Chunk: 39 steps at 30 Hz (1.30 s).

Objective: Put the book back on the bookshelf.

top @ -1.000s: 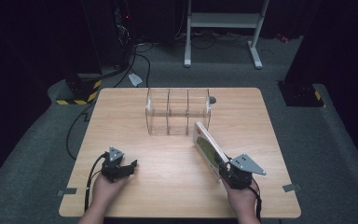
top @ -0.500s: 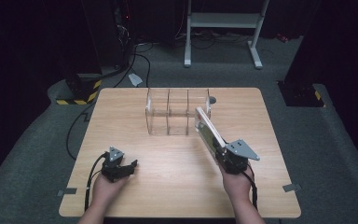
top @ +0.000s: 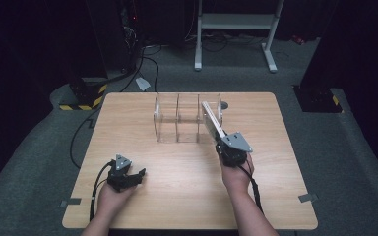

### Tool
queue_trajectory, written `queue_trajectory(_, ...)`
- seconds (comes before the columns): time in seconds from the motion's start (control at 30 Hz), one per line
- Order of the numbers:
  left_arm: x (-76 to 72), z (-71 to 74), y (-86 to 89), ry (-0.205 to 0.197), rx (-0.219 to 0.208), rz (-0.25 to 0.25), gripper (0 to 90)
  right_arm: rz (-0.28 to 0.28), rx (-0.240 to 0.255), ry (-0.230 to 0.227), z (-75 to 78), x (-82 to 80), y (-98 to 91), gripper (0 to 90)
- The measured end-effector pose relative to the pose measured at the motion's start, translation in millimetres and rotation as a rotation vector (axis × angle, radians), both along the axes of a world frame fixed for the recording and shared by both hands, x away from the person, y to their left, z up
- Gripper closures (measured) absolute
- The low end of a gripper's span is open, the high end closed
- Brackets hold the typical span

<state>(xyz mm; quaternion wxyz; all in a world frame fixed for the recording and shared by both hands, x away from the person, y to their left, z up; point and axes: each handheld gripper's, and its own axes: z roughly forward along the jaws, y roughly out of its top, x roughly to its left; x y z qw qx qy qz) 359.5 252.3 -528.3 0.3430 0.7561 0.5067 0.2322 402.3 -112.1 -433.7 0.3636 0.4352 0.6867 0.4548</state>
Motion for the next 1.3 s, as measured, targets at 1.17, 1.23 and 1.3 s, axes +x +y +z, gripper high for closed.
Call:
queue_trajectory(1.17,-0.8,0.1,-0.3,0.002,0.001,-0.012,32.4,-0.088,-0.041,0.018,-22.6,55.8,28.9,75.6)
queue_trajectory(1.23,-0.8,0.1,-0.3,0.002,0.001,-0.012,32.5,-0.09,-0.035,0.027,-24.2,56.3,30.0,75.6)
queue_trajectory(1.3,-0.8,0.1,-0.3,0.002,0.001,-0.012,32.5,-0.099,-0.034,0.018,-24.3,56.5,30.3,75.6)
